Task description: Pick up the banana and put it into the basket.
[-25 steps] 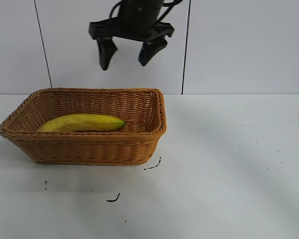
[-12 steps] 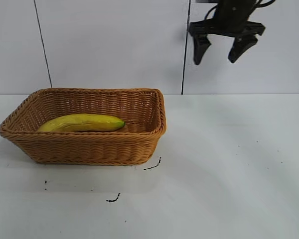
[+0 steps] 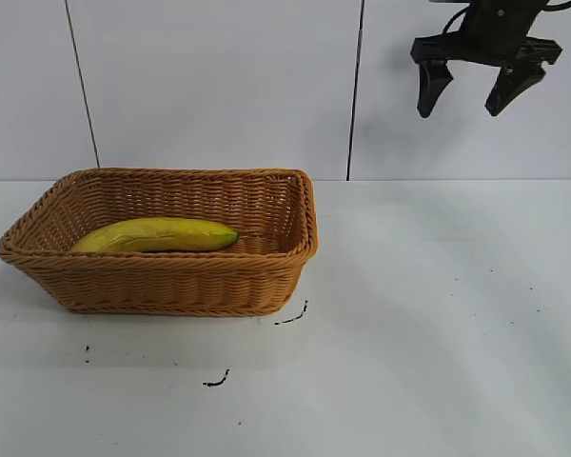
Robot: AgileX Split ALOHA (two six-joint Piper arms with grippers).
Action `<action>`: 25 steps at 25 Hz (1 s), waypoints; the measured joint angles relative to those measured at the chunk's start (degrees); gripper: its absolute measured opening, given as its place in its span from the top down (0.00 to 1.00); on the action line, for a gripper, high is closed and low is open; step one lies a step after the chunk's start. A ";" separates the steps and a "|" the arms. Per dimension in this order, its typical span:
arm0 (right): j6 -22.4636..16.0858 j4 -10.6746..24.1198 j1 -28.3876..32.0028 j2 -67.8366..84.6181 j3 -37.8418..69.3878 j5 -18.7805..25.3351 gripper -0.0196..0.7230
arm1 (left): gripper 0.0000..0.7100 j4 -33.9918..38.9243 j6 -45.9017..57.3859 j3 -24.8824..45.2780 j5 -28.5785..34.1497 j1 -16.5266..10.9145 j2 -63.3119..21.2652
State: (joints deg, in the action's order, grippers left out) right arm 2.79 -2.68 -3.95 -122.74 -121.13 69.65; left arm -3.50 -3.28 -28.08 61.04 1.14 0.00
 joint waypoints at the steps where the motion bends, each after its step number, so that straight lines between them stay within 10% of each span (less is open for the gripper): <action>1: 0.00 0.00 0.00 2.05 3.40 0.00 0.10 | 0.02 0.00 0.00 0.00 0.00 0.00 0.00; 19: 0.00 0.01 0.00 54.20 61.85 -0.05 0.10 | 0.02 0.00 0.00 0.00 0.00 0.00 0.00; 25: 0.87 -0.05 0.00 71.45 76.73 -7.79 0.10 | 0.02 0.00 0.00 0.00 0.00 0.00 0.00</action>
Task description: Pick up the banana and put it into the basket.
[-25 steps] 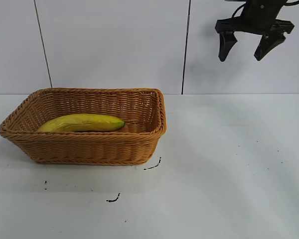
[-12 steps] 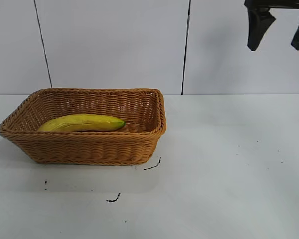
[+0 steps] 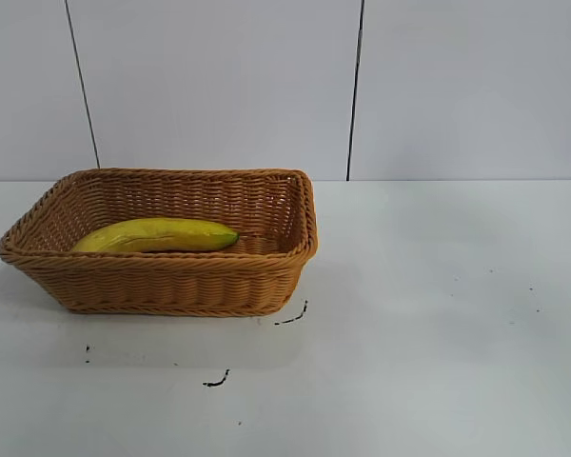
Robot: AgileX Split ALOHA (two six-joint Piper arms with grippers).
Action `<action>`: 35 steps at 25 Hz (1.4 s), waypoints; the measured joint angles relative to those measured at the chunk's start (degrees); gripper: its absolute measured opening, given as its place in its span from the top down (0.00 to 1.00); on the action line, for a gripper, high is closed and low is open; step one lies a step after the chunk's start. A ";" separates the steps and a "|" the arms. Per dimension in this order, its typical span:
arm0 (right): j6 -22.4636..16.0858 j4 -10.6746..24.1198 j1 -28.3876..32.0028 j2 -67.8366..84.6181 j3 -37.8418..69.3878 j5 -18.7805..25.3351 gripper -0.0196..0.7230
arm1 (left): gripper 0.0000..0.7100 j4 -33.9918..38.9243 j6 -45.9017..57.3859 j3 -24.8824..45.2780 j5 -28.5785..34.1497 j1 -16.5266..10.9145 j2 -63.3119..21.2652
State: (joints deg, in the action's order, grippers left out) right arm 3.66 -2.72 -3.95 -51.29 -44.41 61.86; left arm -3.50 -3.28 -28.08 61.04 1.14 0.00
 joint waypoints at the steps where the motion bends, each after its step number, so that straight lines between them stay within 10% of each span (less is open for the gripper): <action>1: 0.05 -0.13 0.00 2.35 2.12 -1.41 0.10 | 0.02 0.00 0.00 0.00 0.00 0.00 0.00; 35: -0.02 -0.18 0.00 51.58 15.91 -3.39 0.12 | 0.02 0.00 0.00 0.00 0.00 0.00 0.00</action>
